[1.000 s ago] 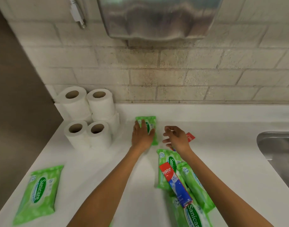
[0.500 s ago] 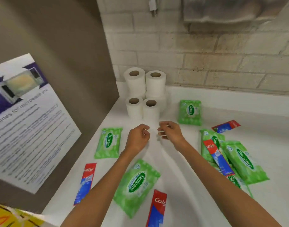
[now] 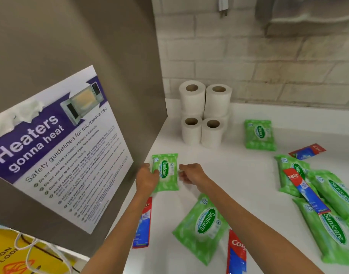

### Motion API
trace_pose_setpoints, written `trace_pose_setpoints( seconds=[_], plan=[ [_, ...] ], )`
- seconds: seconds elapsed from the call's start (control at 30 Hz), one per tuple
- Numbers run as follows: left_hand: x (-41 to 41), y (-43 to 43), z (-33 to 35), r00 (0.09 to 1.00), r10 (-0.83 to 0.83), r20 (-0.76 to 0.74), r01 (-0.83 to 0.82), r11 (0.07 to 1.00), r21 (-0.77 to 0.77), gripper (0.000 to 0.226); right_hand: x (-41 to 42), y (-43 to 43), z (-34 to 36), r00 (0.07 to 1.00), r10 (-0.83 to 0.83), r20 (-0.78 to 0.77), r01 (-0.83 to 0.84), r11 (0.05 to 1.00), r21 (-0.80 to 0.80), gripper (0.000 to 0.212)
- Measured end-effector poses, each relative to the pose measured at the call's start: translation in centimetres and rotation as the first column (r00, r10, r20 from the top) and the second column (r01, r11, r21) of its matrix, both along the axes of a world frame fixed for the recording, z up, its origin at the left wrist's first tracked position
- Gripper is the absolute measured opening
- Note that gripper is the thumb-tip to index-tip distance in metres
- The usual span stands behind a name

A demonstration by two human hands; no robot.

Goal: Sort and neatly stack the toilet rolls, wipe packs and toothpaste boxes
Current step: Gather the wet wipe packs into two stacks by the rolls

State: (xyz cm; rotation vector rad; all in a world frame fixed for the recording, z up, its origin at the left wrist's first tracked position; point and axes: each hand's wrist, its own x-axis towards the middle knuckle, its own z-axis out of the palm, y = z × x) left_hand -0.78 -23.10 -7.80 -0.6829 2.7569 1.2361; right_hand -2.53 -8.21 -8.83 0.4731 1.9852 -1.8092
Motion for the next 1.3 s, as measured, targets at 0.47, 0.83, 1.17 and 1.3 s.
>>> trace_pose_setpoints(
  seconds=[0.47,0.83,1.17,1.3],
  plan=[
    [-1.7,-0.3,-1.5,0.988,0.033,0.152,-0.079,0.949,0.304,0.031,-0.8,-2.2,-0.7,0.992,-0.076,0.096,0.069,0.995,0.077,0.019],
    [-1.2,4.3,0.1,0.984,-0.110,0.141,0.014,0.833,0.552,0.028,0.6,3.8,0.9,0.981,-0.158,0.112,0.165,0.984,-0.060,0.022],
    [-0.4,14.8,1.8,0.965,-0.258,0.054,0.161,0.740,0.653,0.030,3.6,15.2,3.9,0.966,-0.252,0.053,0.257,0.958,-0.127,0.013],
    [-0.1,18.9,2.2,0.959,-0.270,0.093,0.120,0.675,0.728,0.020,4.2,19.2,5.0,0.952,-0.304,0.019,0.304,0.946,-0.115,0.016]
  ],
)
